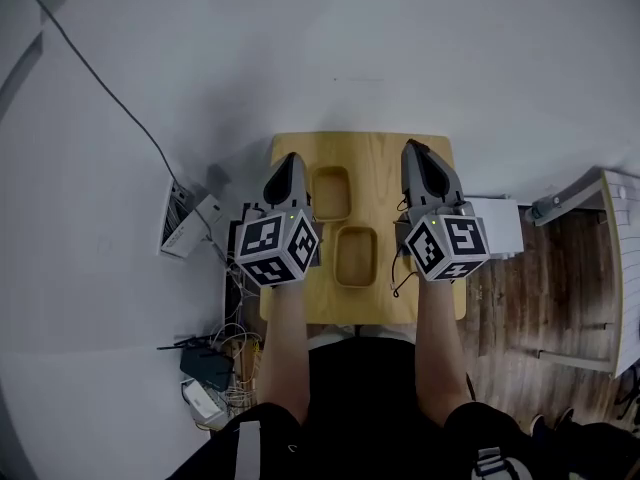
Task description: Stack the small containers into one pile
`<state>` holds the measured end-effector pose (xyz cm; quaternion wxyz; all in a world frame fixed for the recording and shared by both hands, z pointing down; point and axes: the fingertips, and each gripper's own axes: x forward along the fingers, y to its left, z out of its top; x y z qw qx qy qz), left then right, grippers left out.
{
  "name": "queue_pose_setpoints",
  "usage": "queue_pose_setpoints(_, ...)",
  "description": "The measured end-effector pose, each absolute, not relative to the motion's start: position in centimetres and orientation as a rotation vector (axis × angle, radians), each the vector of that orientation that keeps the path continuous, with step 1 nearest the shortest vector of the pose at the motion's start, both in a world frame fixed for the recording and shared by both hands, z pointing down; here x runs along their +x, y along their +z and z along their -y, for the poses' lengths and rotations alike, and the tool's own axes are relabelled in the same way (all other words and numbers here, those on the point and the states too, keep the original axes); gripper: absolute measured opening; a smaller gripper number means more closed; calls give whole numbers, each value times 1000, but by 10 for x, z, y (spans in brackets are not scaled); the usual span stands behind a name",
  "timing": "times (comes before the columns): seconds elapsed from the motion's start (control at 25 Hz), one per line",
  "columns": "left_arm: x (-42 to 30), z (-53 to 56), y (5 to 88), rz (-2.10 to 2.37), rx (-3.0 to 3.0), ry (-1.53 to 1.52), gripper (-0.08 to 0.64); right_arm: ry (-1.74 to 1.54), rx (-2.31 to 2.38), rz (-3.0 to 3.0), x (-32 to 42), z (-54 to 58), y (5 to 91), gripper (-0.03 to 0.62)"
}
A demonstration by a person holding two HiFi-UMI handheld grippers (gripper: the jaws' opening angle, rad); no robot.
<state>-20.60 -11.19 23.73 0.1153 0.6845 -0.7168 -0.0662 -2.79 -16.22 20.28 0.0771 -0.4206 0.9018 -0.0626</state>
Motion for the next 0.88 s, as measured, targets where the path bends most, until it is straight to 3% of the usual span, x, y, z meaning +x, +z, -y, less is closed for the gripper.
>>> queue_pose_setpoints(0.88, -241, 142, 473, 1775, 1553, 241, 8, -936, -1350, -3123, -88, 206, 434, 11)
